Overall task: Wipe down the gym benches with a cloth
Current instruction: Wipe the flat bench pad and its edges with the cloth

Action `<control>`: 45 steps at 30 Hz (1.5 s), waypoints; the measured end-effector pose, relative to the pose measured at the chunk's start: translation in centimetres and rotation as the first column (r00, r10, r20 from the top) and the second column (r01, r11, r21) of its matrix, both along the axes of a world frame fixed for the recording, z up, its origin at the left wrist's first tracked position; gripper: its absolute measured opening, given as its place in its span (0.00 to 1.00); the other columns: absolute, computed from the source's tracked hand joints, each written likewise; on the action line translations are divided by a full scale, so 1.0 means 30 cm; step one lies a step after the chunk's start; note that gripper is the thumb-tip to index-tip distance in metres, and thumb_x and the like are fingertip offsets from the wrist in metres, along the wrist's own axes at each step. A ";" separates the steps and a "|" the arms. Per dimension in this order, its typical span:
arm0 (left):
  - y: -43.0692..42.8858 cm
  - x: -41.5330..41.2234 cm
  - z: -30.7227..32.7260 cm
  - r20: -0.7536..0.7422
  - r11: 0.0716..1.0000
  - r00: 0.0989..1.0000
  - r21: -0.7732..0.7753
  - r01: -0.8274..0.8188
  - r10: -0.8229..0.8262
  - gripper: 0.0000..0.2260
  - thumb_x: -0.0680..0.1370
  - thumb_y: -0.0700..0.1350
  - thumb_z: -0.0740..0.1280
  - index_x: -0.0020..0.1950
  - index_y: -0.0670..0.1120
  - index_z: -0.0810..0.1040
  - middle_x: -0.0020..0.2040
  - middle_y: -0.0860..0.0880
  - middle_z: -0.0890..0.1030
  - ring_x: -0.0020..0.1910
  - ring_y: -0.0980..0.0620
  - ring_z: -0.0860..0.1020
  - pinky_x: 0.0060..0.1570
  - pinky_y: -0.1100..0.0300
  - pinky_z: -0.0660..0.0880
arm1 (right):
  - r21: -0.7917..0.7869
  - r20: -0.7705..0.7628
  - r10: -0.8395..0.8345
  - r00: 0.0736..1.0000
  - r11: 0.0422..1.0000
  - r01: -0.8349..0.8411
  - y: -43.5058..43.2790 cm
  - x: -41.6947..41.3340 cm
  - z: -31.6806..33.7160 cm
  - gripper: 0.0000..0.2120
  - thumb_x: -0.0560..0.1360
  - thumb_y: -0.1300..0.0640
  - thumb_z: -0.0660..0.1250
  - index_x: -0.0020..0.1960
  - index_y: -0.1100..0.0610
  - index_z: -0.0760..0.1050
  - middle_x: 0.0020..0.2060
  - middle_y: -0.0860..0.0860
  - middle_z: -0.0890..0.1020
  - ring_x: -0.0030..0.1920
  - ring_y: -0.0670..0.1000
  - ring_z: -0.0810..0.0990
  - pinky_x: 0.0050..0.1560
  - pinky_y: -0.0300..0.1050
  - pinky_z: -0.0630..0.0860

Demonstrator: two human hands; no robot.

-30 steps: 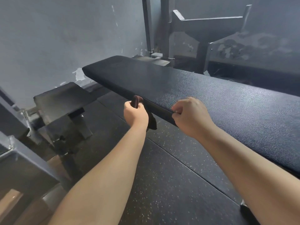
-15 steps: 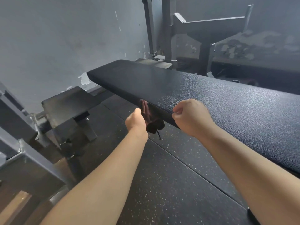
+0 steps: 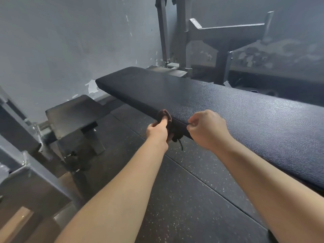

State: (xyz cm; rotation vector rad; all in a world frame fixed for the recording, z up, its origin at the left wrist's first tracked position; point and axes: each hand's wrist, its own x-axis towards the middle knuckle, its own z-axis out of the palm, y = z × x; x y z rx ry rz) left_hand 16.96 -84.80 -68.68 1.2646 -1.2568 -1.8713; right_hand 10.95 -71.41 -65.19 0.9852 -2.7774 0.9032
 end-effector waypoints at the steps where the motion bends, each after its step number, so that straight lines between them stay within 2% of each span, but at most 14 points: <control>1: -0.003 0.001 -0.005 0.010 0.999 1.000 -0.035 -0.004 0.004 0.17 0.78 0.54 0.73 0.62 0.49 0.76 0.56 0.45 0.82 0.52 0.44 0.82 0.52 0.46 0.84 | 0.007 -0.001 -0.002 1.000 1.000 0.002 -0.001 0.001 -0.002 0.06 0.72 0.54 0.67 0.41 0.53 0.82 0.47 0.51 0.82 0.52 0.59 0.76 0.53 0.49 0.71; 3: 0.011 0.004 -0.008 0.051 0.992 0.999 -0.123 0.000 0.006 0.14 0.79 0.53 0.72 0.61 0.49 0.77 0.55 0.46 0.83 0.53 0.44 0.83 0.54 0.48 0.82 | 0.019 -0.012 -0.012 1.000 1.000 0.012 -0.005 0.003 -0.004 0.06 0.72 0.54 0.66 0.38 0.53 0.80 0.46 0.51 0.81 0.51 0.59 0.75 0.52 0.49 0.69; 6: 0.087 0.024 -0.024 0.047 0.970 0.998 -0.235 0.061 -0.051 0.11 0.79 0.50 0.72 0.56 0.46 0.79 0.49 0.45 0.84 0.47 0.45 0.84 0.42 0.55 0.81 | 0.019 -0.013 -0.025 1.000 1.000 0.025 -0.015 0.008 0.000 0.06 0.72 0.54 0.66 0.36 0.52 0.77 0.45 0.52 0.80 0.53 0.60 0.75 0.54 0.51 0.68; 11: 0.160 0.052 -0.046 0.095 0.924 0.983 -0.339 0.178 -0.154 0.07 0.79 0.45 0.71 0.53 0.43 0.79 0.47 0.44 0.85 0.47 0.45 0.85 0.46 0.46 0.84 | 0.024 0.008 -0.024 1.000 0.999 0.024 -0.027 0.011 0.013 0.07 0.72 0.51 0.68 0.46 0.49 0.84 0.50 0.50 0.82 0.57 0.58 0.76 0.54 0.50 0.66; 15: 0.122 0.047 -0.013 0.049 0.921 0.989 -0.362 0.146 -0.137 0.05 0.81 0.39 0.68 0.56 0.40 0.77 0.41 0.44 0.83 0.26 0.59 0.81 0.23 0.58 0.78 | 0.004 0.018 -0.015 1.000 1.000 0.015 -0.023 0.018 0.025 0.07 0.72 0.54 0.68 0.45 0.51 0.84 0.48 0.50 0.83 0.55 0.58 0.77 0.54 0.49 0.68; 17: 0.101 0.041 -0.023 0.067 0.910 0.988 -0.385 0.152 -0.137 0.06 0.82 0.39 0.68 0.57 0.40 0.77 0.41 0.46 0.81 0.24 0.63 0.79 0.20 0.62 0.76 | -0.006 0.038 -0.010 0.999 1.000 0.010 -0.016 0.022 0.028 0.07 0.72 0.56 0.67 0.44 0.53 0.84 0.47 0.50 0.84 0.54 0.58 0.78 0.58 0.50 0.73; 22: -0.023 0.012 -0.014 0.065 0.922 0.994 -0.383 -0.054 0.085 0.10 0.80 0.50 0.72 0.56 0.46 0.79 0.48 0.48 0.83 0.43 0.51 0.84 0.35 0.60 0.82 | -0.030 0.092 0.018 0.996 0.999 -0.016 0.000 0.026 0.037 0.07 0.72 0.56 0.66 0.41 0.54 0.83 0.44 0.51 0.84 0.52 0.59 0.80 0.59 0.54 0.76; 24: -0.055 0.001 -0.005 0.036 0.933 0.991 -0.344 -0.107 0.127 0.12 0.79 0.54 0.72 0.56 0.47 0.78 0.49 0.49 0.83 0.42 0.51 0.82 0.34 0.59 0.81 | -0.031 0.089 0.022 0.996 0.999 -0.020 0.004 0.030 0.039 0.07 0.72 0.55 0.66 0.42 0.54 0.83 0.45 0.51 0.84 0.52 0.59 0.79 0.59 0.54 0.76; 28: -0.044 -0.006 -0.021 0.052 0.917 0.993 -0.391 -0.079 0.108 0.10 0.80 0.53 0.71 0.56 0.49 0.78 0.50 0.49 0.82 0.47 0.48 0.82 0.48 0.53 0.83 | -0.022 0.085 0.025 0.996 0.999 -0.023 0.007 0.030 0.039 0.07 0.73 0.55 0.66 0.42 0.54 0.83 0.45 0.51 0.84 0.52 0.59 0.79 0.60 0.54 0.75; 31: 0.020 0.008 -0.022 -0.006 0.903 0.998 -0.424 -0.064 0.068 0.11 0.79 0.53 0.71 0.55 0.46 0.81 0.47 0.47 0.84 0.38 0.50 0.84 0.36 0.57 0.83 | -0.036 0.094 0.017 0.995 0.999 -0.014 0.008 0.030 0.041 0.07 0.73 0.56 0.66 0.44 0.53 0.84 0.46 0.51 0.84 0.53 0.59 0.79 0.60 0.54 0.75; 34: 0.109 0.017 -0.058 0.055 0.859 0.998 -0.510 0.027 0.002 0.12 0.76 0.54 0.71 0.52 0.46 0.82 0.49 0.45 0.83 0.43 0.47 0.83 0.43 0.52 0.83 | -0.026 0.078 -0.019 0.997 0.999 0.021 -0.003 0.038 0.044 0.09 0.74 0.56 0.65 0.48 0.52 0.83 0.51 0.52 0.84 0.58 0.60 0.79 0.61 0.52 0.73; 37: 0.209 0.044 -0.066 0.049 0.833 0.990 -0.535 0.140 -0.135 0.09 0.76 0.50 0.68 0.48 0.45 0.80 0.49 0.40 0.81 0.40 0.48 0.83 0.38 0.48 0.82 | -0.007 0.083 -0.044 0.996 0.999 0.045 -0.015 0.040 0.042 0.11 0.72 0.53 0.59 0.45 0.53 0.79 0.48 0.53 0.83 0.57 0.61 0.78 0.58 0.53 0.70; 41: 0.214 0.051 -0.056 0.028 0.860 0.983 -0.480 0.173 -0.182 0.06 0.79 0.40 0.68 0.52 0.37 0.78 0.47 0.40 0.80 0.27 0.57 0.79 0.23 0.61 0.75 | -0.026 0.165 -0.044 0.985 0.998 0.049 -0.021 0.042 0.056 0.12 0.68 0.53 0.56 0.44 0.53 0.77 0.45 0.52 0.80 0.52 0.60 0.76 0.59 0.54 0.71; 45: 0.066 0.028 -0.038 0.052 0.889 0.999 -0.458 0.014 0.011 0.09 0.78 0.50 0.72 0.52 0.46 0.79 0.49 0.45 0.84 0.43 0.49 0.84 0.42 0.54 0.83 | -0.081 0.187 -0.042 0.981 0.995 0.058 0.004 0.048 0.051 0.15 0.76 0.56 0.62 0.62 0.53 0.76 0.60 0.55 0.75 0.62 0.58 0.74 0.69 0.56 0.67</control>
